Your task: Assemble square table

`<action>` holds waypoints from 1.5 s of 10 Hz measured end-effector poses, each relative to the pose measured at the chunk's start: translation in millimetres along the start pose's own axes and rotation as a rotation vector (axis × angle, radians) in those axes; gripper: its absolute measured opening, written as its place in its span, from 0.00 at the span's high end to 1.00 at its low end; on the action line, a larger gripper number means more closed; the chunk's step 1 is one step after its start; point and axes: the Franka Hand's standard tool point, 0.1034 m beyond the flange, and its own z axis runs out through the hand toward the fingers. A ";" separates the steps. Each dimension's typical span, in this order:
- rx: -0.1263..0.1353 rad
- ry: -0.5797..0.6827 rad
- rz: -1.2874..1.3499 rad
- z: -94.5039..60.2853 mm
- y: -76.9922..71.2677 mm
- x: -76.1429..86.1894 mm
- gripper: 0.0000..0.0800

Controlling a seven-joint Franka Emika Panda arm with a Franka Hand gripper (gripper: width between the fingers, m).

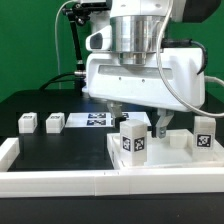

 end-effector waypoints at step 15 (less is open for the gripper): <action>-0.050 -0.013 -1.084 -1.4 7.6 8.1 0.19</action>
Offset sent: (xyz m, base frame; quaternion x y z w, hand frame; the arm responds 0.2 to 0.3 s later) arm 0.0032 0.0091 0.0023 0.0023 -0.0264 -0.1702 0.9851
